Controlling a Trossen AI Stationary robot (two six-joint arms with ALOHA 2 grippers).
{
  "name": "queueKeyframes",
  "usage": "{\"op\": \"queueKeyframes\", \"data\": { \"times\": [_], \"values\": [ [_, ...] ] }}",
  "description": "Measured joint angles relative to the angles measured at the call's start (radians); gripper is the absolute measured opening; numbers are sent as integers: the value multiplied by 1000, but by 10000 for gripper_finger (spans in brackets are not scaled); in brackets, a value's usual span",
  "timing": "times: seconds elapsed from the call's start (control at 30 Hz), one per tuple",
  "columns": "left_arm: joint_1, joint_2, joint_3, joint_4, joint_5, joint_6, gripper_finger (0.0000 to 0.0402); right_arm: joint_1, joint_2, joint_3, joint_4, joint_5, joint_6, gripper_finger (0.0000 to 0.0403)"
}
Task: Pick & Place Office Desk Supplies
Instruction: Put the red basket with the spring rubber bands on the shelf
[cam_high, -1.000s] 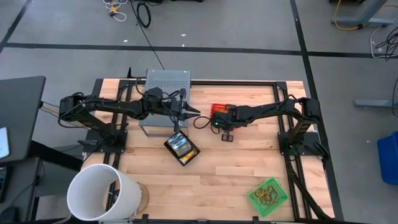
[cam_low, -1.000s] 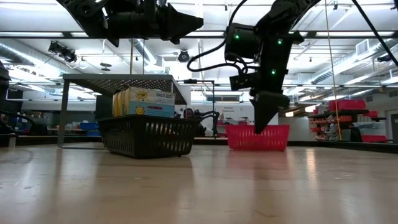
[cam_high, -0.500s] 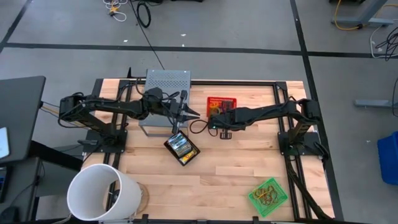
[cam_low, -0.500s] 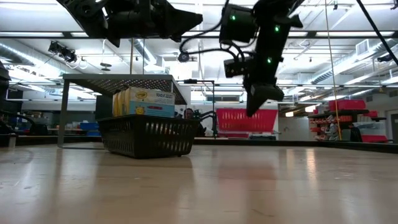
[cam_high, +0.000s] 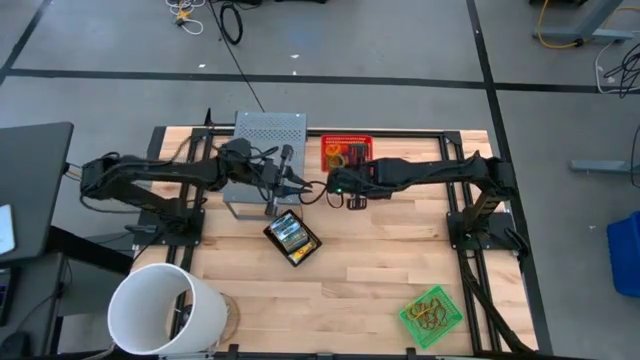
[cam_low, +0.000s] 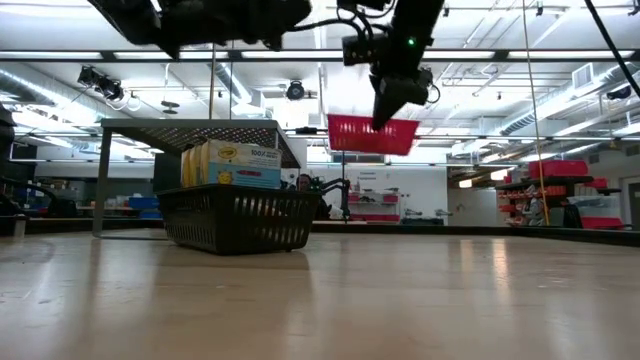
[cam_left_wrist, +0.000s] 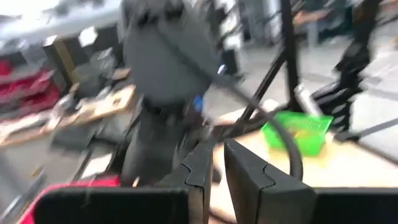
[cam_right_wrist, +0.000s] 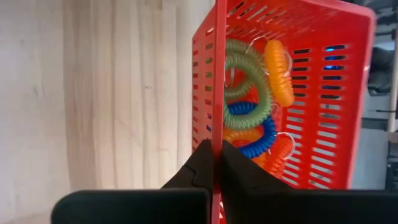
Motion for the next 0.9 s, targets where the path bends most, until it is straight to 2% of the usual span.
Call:
{"op": "queueKeyframes", "data": {
  "times": [0.13, 0.23, 0.4, 0.6, 0.67, 0.83, 0.9],
  "values": [
    [-1, -142, 0, -226, -153, 1, 50, -8, 0, 9, 23, -2, -35, 8],
    [5, -227, 0, -365, -219, -48, 50, -19, 0, 9, 35, -17, -48, 8],
    [38, -316, 0, -513, -210, -93, 50, -35, 0, 9, 69, -33, -100, 8],
    [134, -330, -2, -596, -195, -130, 50, -60, 0, 11, 129, -96, -147, 8],
    [180, -330, -21, -525, -129, -154, 50, -66, 0, 18, 131, -97, -156, 8],
    [286, -333, -163, -43, 161, -288, 50, -68, 0, 44, 141, -97, -166, 8],
    [332, -355, -219, 100, 218, -362, 50, -68, 0, 54, 144, -97, -174, 8]
  ]
}}
